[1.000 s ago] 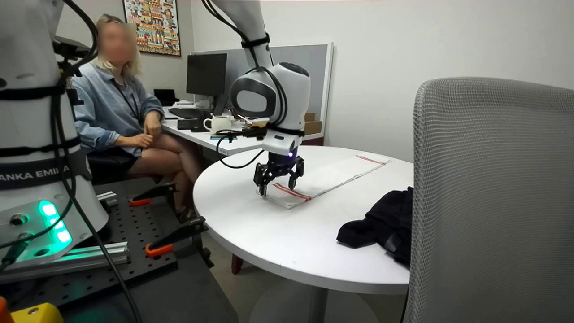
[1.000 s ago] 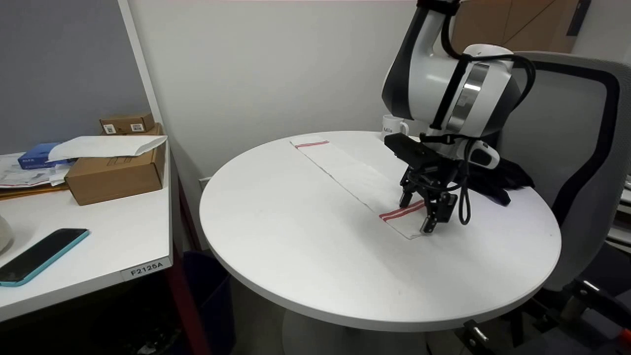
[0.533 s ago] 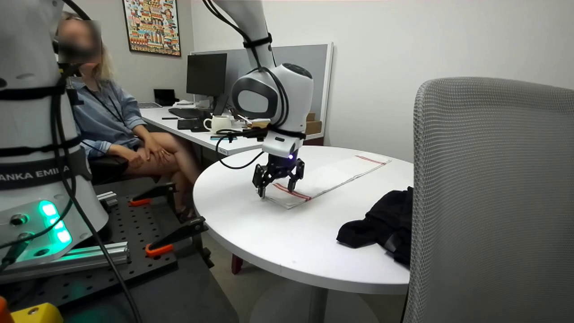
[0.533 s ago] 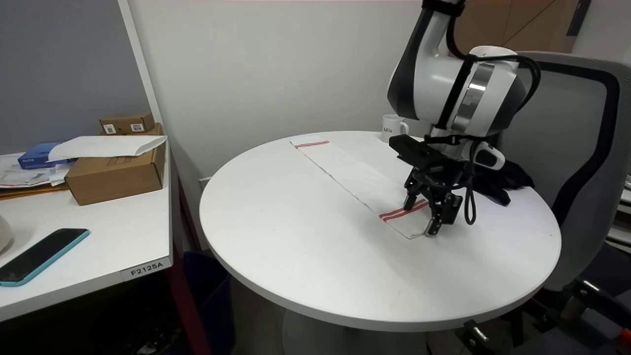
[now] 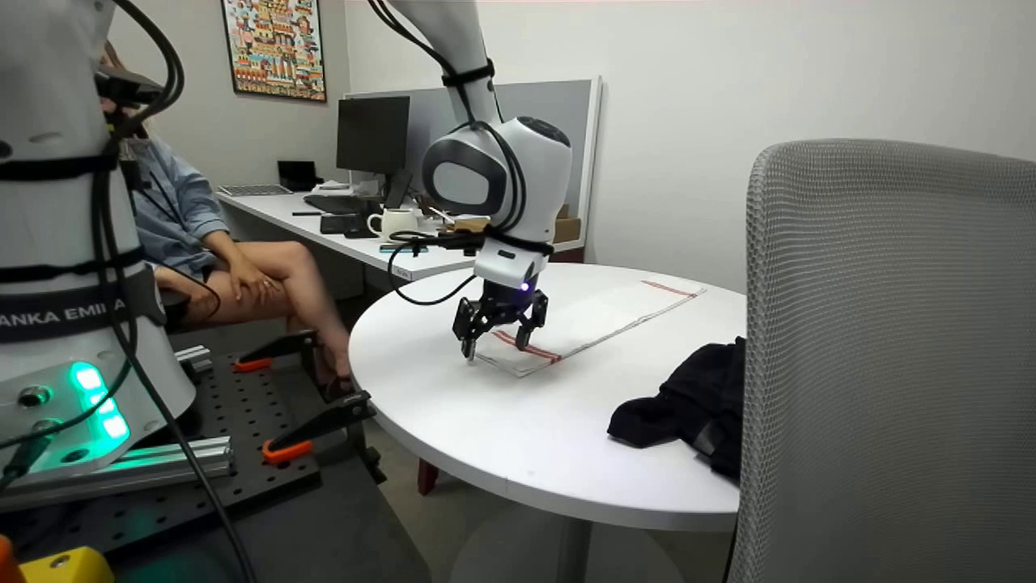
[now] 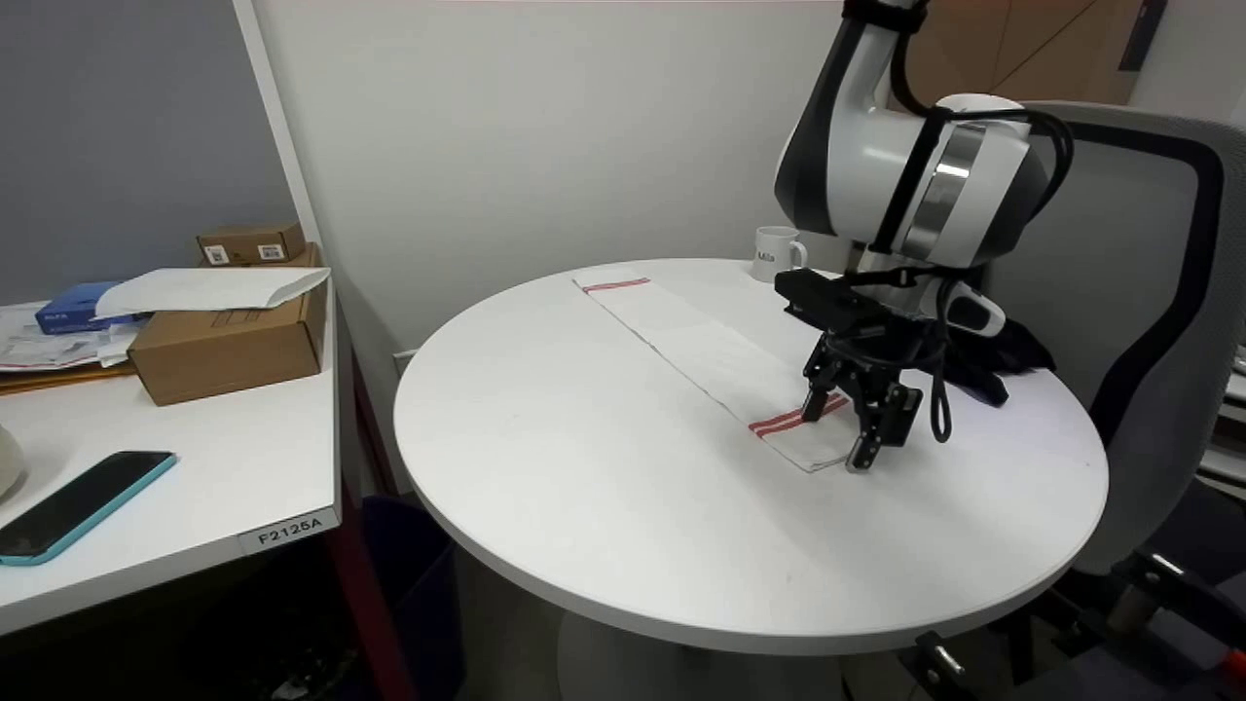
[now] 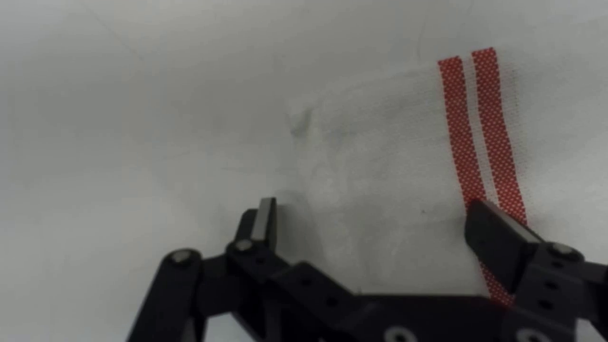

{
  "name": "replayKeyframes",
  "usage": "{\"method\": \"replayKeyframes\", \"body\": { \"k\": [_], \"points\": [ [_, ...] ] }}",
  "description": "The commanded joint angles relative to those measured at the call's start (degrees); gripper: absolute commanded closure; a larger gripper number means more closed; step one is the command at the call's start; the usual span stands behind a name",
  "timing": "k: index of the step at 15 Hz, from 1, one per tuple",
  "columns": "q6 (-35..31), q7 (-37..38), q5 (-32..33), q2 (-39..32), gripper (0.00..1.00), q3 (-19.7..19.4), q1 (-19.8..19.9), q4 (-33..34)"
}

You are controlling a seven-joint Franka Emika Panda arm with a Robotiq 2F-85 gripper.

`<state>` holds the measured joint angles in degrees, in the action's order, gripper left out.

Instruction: Fold the towel four times over

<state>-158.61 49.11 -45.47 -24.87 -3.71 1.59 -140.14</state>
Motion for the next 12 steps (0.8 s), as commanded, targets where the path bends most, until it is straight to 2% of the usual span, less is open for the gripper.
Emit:
{"method": "replayKeyframes", "body": {
  "k": [1,2,6,11,12],
  "points": [
    [2.5,0.59,2.39,-1.34,0.16,-1.33,-0.32,1.48],
    [2.4,0.65,2.73,-1.4,0.31,-1.44,-0.35,1.6],
    [2.52,0.69,3.74,-1.37,0.62,-1.69,-0.41,1.76],
    [2.03,0.14,3.78,-0.15,0.99,-1.32,-0.42,0.93],
    [2.1,-0.27,3.61,0.89,1.0,-1.13,-0.35,0.43]
  ]
}}
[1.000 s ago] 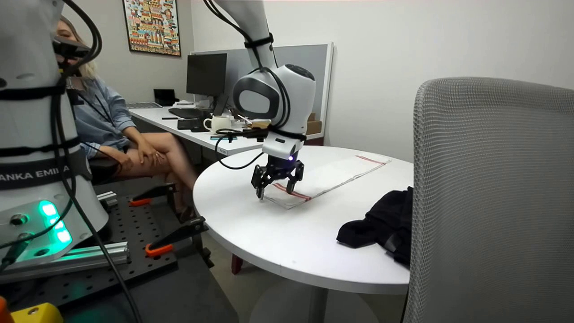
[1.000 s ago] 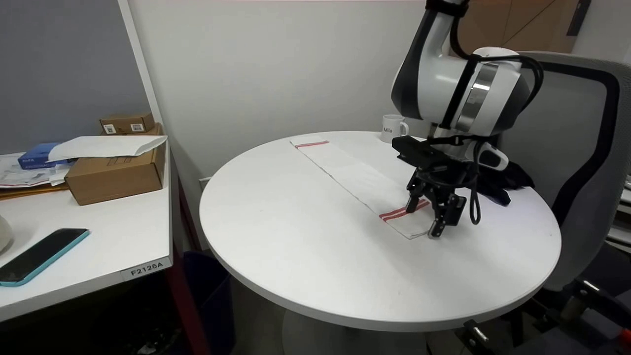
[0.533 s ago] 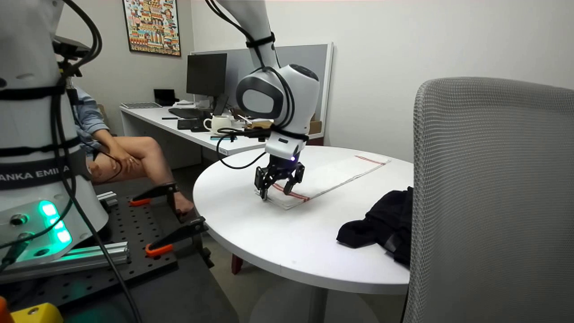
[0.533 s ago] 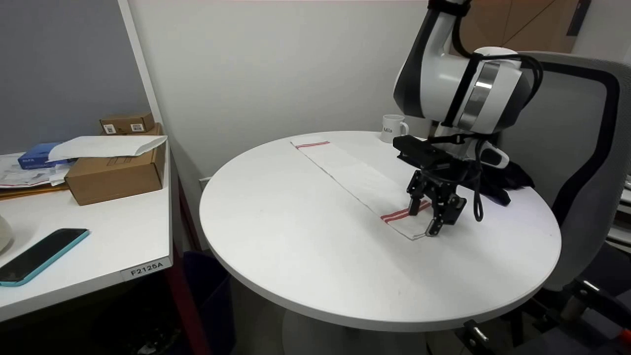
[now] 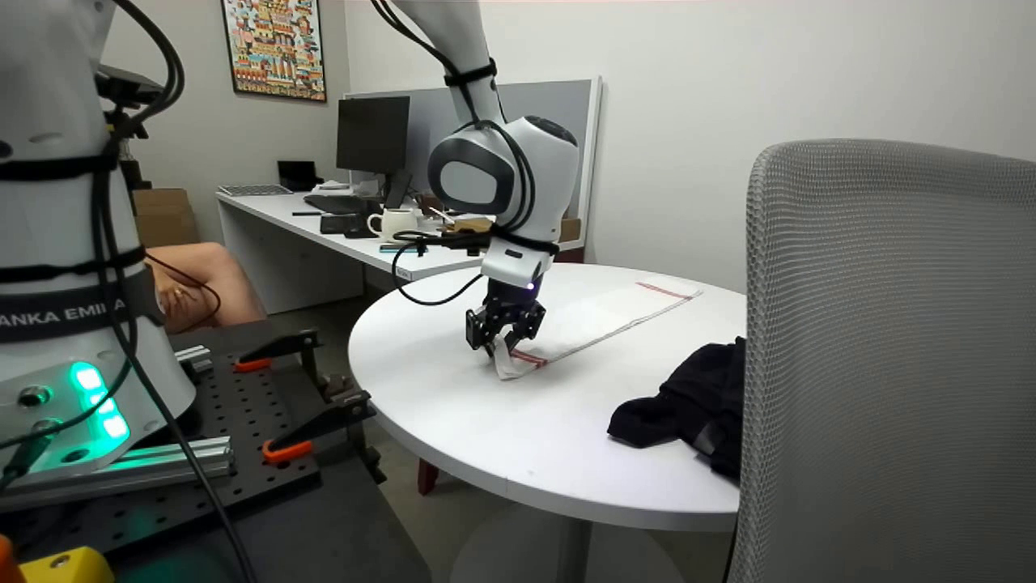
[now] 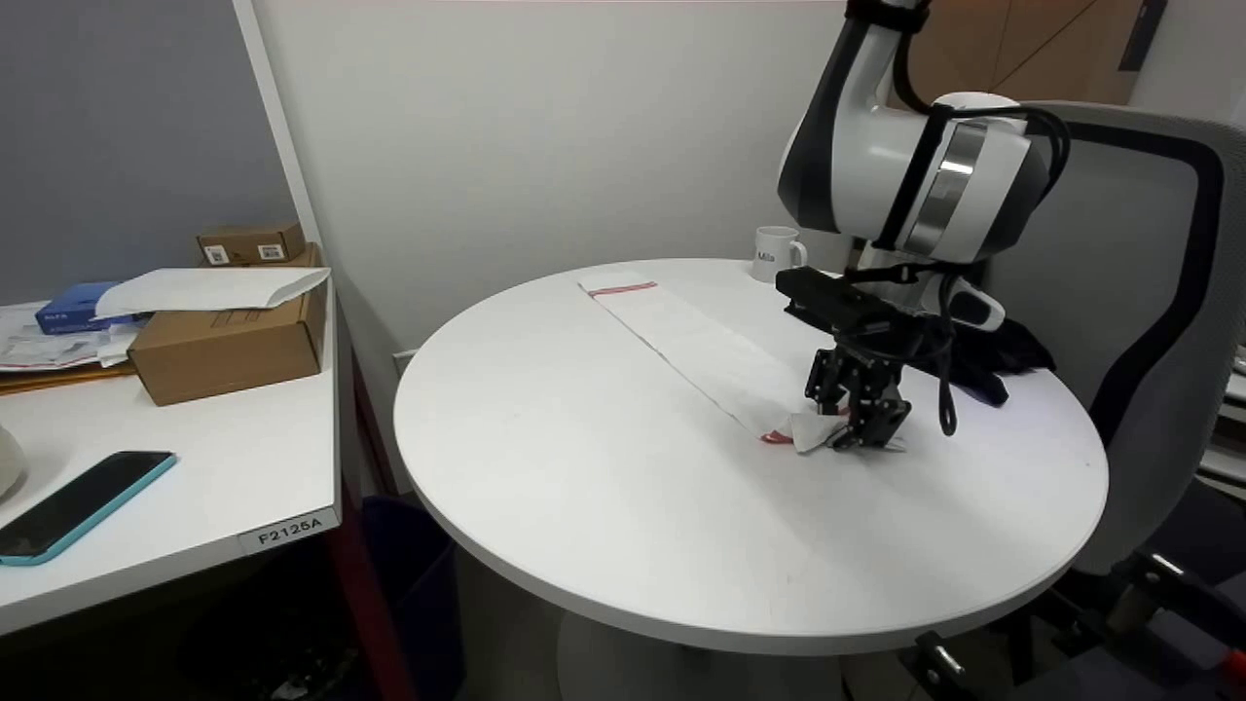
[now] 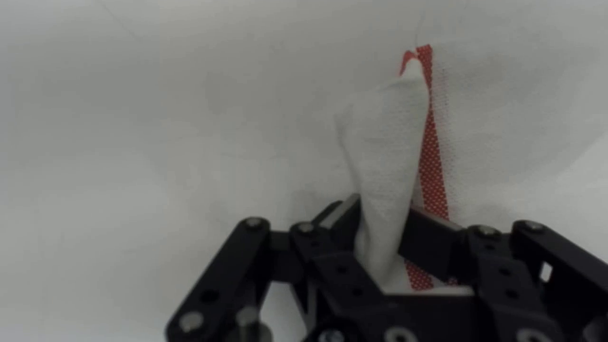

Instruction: Fold the towel four times over

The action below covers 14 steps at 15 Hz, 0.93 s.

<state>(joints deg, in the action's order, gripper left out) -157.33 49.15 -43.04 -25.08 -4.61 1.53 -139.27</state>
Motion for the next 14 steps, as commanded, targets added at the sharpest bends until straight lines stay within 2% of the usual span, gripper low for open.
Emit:
{"method": "replayKeyframes", "body": {
  "k": [1,5,11,14],
  "points": [
    [0.85,-0.54,1.09,1.77,1.0,-0.12,-0.27,-0.75],
    [-0.15,-4.04,-0.37,9.21,1.0,1.23,-0.02,-4.69],
    [-4.92,-11.11,-1.74,28.54,1.0,3.52,-1.05,-14.09],
    [-5.58,-11.27,-0.75,38.51,1.0,4.4,-1.34,-18.06]
  ]
}}
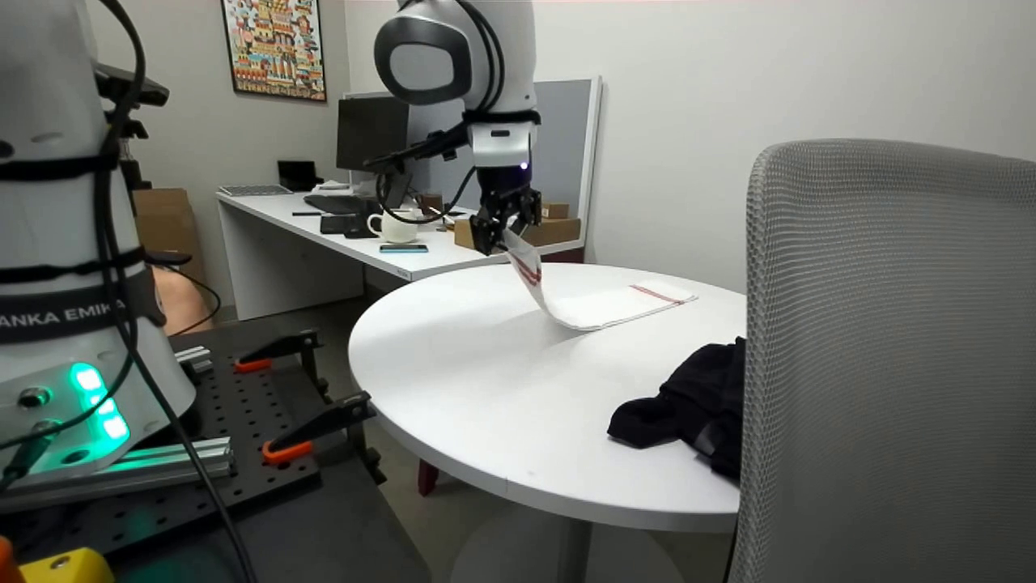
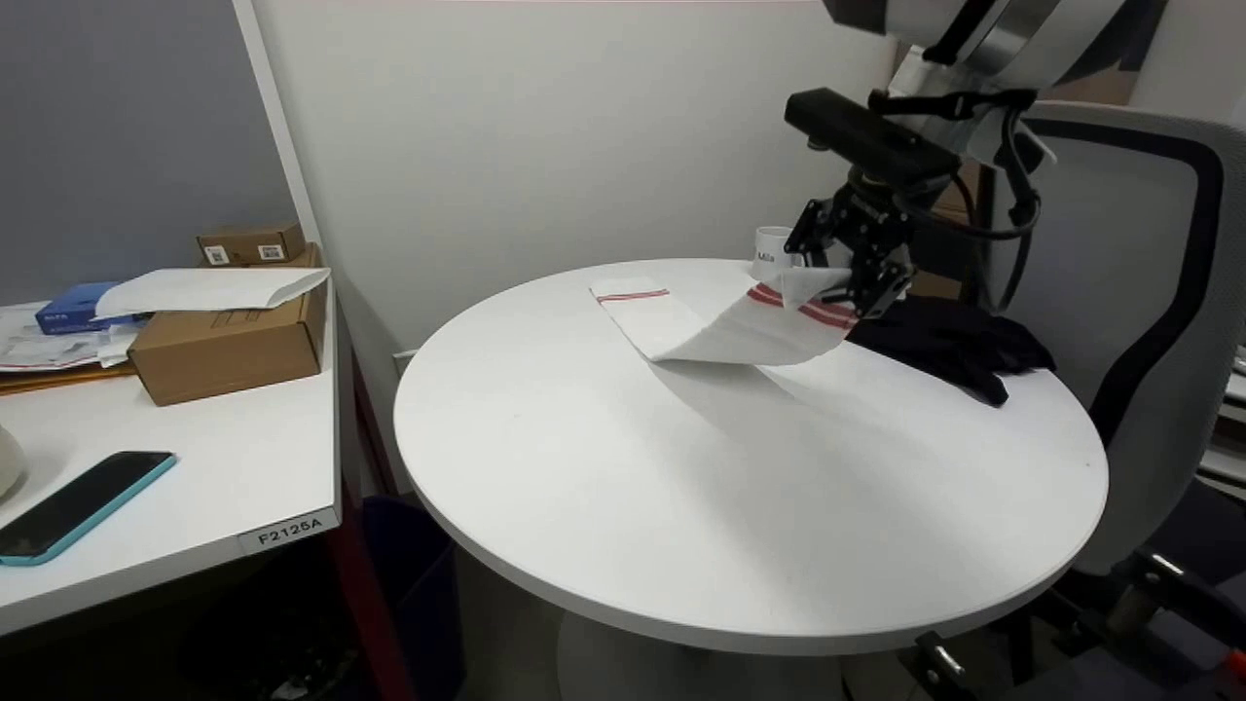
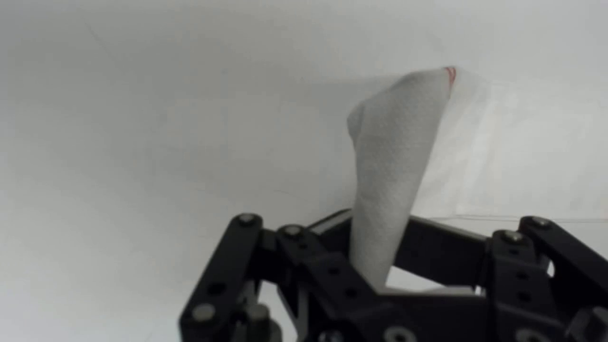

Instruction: Fold the towel four times over

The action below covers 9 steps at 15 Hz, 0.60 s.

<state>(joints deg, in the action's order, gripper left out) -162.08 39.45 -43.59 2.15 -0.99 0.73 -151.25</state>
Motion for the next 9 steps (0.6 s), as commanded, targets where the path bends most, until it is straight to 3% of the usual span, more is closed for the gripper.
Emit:
{"method": "replayKeyframes", "body": {
  "k": [1,4,5,9],
  "points": [
    [-0.15,-1.44,0.17,14.46,1.0,1.06,-0.43,-7.18],
    [1.0,-1.4,0.17,21.59,1.0,1.97,-0.31,-9.17],
    [1.81,-1.25,0.83,20.42,1.0,2.02,-0.03,-6.05],
    [4.09,-0.86,1.65,26.77,1.0,2.95,0.23,-5.91]
  ]
}}
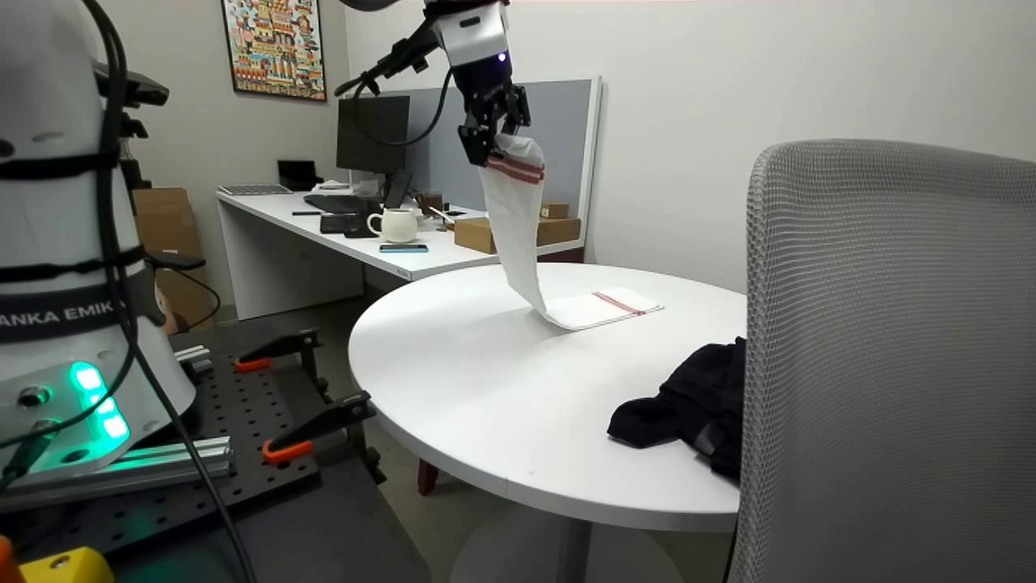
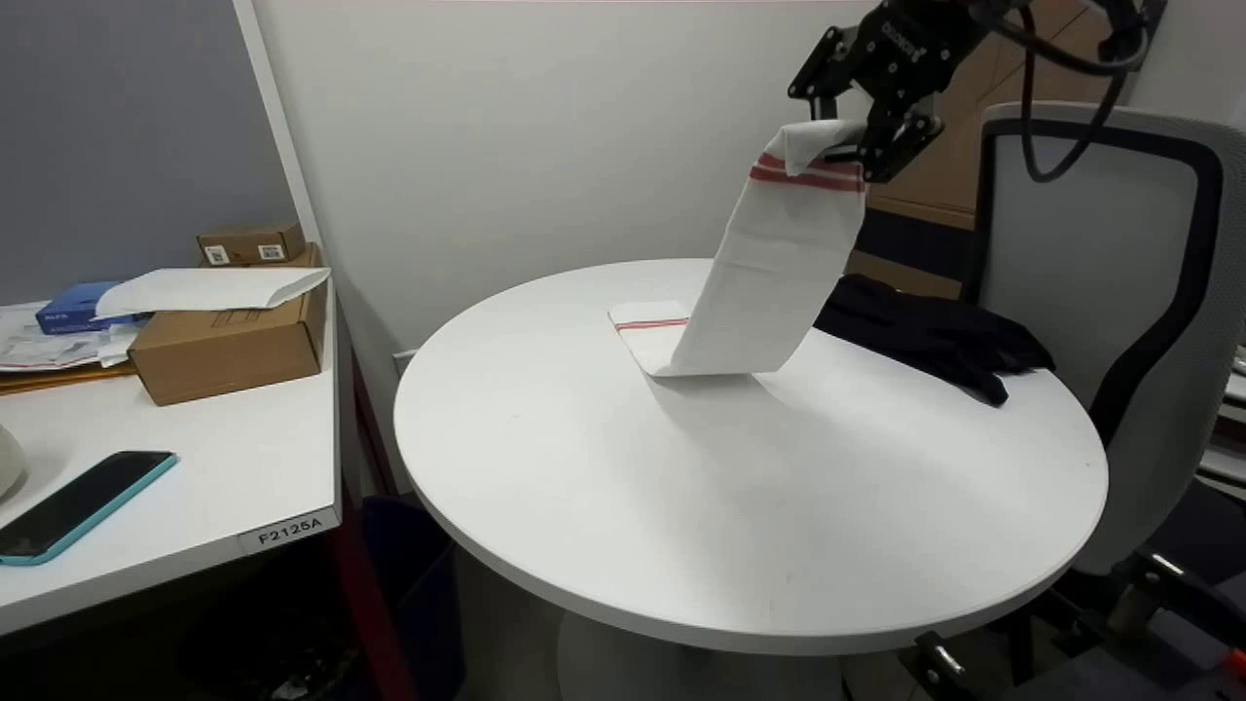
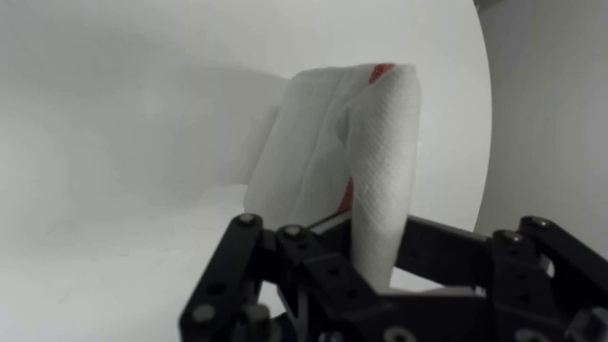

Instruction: Fold the towel four times over

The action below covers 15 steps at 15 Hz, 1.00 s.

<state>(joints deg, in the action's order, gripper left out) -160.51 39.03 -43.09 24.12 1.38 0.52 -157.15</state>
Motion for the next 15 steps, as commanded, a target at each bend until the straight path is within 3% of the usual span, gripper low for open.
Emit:
{"method": "replayKeyframes", "body": {
  "k": [1,11,15],
  "points": [
    [2.88,0.25,1.52,6.91,1.0,1.25,0.74,-0.8],
    [9.39,5.82,4.69,19.8,1.0,6.48,2.58,-0.46],
    [11.7,6.84,6.88,17.29,1.0,5.34,3.52,3.91]
  ]
}}
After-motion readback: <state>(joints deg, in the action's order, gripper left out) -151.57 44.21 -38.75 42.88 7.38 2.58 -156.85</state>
